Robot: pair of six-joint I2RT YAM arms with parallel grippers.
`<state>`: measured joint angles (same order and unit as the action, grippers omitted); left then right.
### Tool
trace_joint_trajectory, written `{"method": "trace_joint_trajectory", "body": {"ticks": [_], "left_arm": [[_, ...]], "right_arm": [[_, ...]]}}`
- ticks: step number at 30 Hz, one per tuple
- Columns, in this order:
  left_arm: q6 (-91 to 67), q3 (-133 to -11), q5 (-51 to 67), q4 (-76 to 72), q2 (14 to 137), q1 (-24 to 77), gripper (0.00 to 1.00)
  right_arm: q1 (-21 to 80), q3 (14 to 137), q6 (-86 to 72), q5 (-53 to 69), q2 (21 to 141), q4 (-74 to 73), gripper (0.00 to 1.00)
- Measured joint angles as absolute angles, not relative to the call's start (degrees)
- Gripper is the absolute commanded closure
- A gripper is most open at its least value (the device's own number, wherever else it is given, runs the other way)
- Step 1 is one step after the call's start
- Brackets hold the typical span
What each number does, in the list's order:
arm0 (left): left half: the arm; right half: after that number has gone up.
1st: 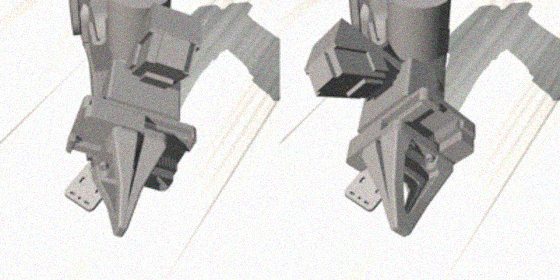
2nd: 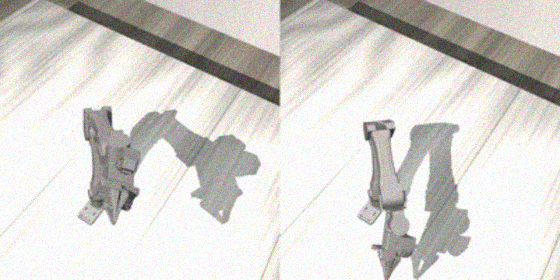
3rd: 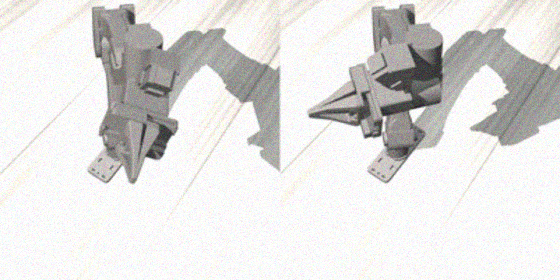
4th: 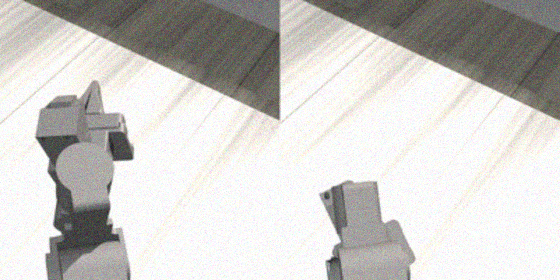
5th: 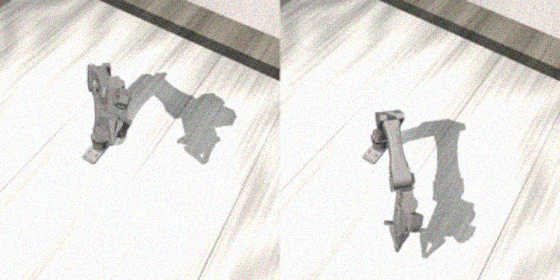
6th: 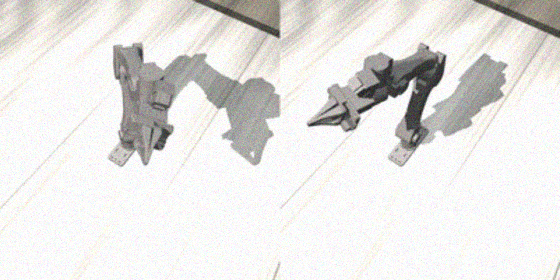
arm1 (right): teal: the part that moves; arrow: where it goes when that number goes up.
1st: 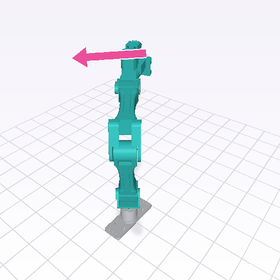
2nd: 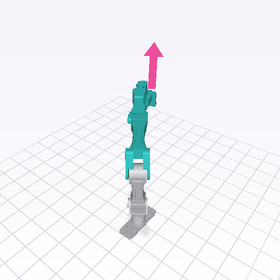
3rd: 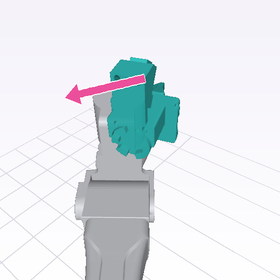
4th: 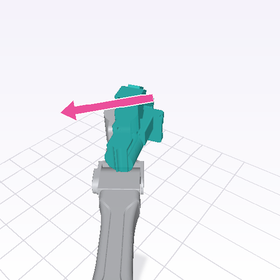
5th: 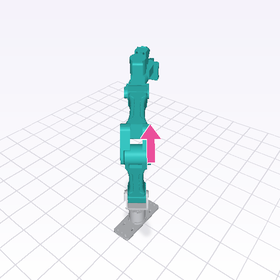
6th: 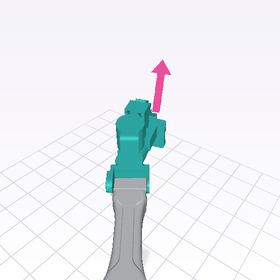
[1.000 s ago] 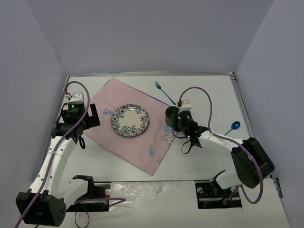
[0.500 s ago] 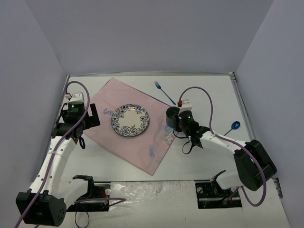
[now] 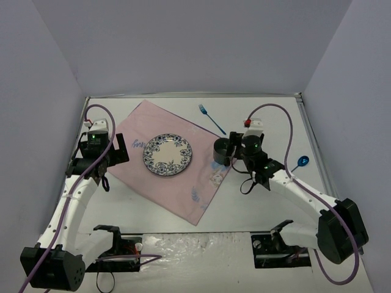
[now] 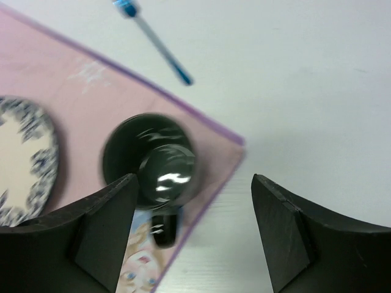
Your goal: Set the dinner table for one person
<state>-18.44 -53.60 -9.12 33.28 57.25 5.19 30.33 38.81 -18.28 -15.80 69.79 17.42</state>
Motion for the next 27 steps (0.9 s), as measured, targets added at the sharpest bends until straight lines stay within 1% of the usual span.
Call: {"method": "trace_joint_trajectory", "body": {"ticks": [3,8,12,14,20,23,27], "left_arm": [[-18.46,-53.60,-8.87,33.37,57.25,5.19,0.03],[-18.46,-53.60,-8.37,33.67,57.25,5.19,0.03],[-18.48,-53.60,-8.09,33.70,56.81,5.19,0.03],[-18.48,-53.60,-7.85,33.75,56.43,5.19,0.03],[-18.48,-53.60,-7.74,34.02,55.88,5.75,0.03],[-18.46,-53.60,-7.78,34.24,55.85,6.43,0.03],[-18.44,-53.60,-7.79,34.46,55.81,7.49,0.03]], "right_arm": [[23.58,38.96,-21.18,-18.59,68.20,14.07,0.29],[7.52,38.96,-26.47,-20.35,68.28,7.56,0.29],[-4.97,38.97,-28.40,-19.05,71.94,6.30,0.30],[-9.14,39.07,-28.57,-18.81,75.05,5.51,0.31],[-14.10,40.04,-28.55,-17.51,82.69,3.63,0.37],[-15.65,40.11,-28.56,-17.40,84.85,3.58,0.44],[-17.35,40.59,-28.49,-17.36,88.20,3.68,0.57]]}}
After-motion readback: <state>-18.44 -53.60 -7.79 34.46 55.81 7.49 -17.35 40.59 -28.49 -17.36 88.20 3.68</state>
